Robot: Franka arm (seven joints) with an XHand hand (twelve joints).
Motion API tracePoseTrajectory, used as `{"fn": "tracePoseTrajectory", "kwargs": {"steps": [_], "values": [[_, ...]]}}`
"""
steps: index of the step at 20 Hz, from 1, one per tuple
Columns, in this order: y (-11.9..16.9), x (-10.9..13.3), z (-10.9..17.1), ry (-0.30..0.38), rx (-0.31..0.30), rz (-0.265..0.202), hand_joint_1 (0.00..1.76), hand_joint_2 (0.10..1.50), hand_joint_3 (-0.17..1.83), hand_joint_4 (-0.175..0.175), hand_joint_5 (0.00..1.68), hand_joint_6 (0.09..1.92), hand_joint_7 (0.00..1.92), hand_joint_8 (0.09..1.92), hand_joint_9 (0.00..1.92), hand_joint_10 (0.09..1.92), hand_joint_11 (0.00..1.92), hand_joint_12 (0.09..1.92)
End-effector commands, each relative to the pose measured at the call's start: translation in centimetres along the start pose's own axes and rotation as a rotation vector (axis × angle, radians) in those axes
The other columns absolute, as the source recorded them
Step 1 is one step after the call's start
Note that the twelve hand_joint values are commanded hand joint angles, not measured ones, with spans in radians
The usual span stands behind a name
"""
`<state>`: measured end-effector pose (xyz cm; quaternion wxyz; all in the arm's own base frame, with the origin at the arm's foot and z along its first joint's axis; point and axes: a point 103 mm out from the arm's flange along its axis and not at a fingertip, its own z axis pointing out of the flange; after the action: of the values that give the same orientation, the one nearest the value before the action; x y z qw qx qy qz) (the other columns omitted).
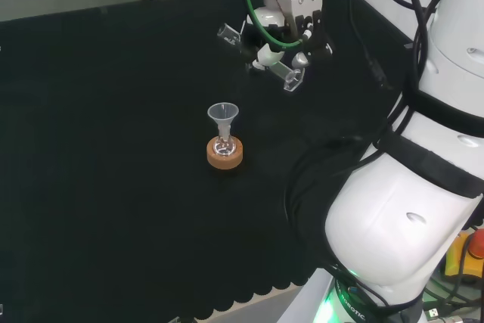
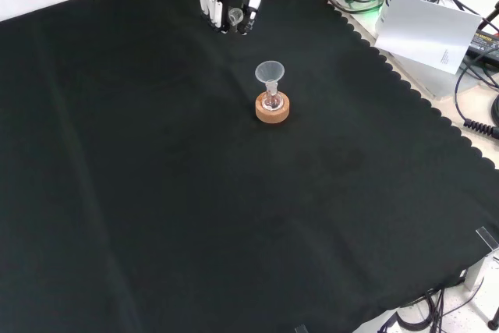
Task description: Put the graduated cylinder back on the table.
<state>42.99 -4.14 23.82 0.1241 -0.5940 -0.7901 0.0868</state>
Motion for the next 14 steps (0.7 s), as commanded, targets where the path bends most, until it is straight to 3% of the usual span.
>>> {"fn": "tracePoseTrajectory", "kwargs": {"steps": [1, 7, 9, 10, 12, 14], "values": [[0.8, -0.6, 0.3, 0.054, -0.038, -0.011, 1.25, 1.05, -0.01, 0.034, 1.10, 0.90, 1.17, 0.67, 1.48, 0.09, 1.21, 0.73], [2.7, -1.7, 0.6, 0.138, -0.094, -0.028, 1.25, 1.05, -0.01, 0.034, 1.10, 0.89, 1.17, 0.67, 1.48, 0.09, 1.21, 0.73], [3.6, -2.2, 0.8, 0.177, -0.115, -0.030, 1.27, 1.06, 0.00, -0.102, 1.08, 0.88, 1.12, 0.78, 1.48, 0.09, 1.21, 0.73], [4.1, -2.5, 1.0, 0.198, -0.123, -0.032, 1.27, 1.07, 0.00, -0.138, 1.07, 0.88, 1.11, 0.82, 1.48, 0.09, 1.20, 0.73], [5.1, -3.2, 1.3, 0.238, -0.141, -0.043, 1.28, 1.07, 0.00, -0.167, 1.06, 0.88, 1.10, 0.84, 1.48, 0.09, 1.20, 0.73], [6.1, -3.6, 1.8, 0.269, -0.156, -0.055, 1.28, 1.07, 0.00, -0.174, 1.06, 0.88, 1.09, 0.85, 1.48, 0.09, 1.20, 0.73]]}}
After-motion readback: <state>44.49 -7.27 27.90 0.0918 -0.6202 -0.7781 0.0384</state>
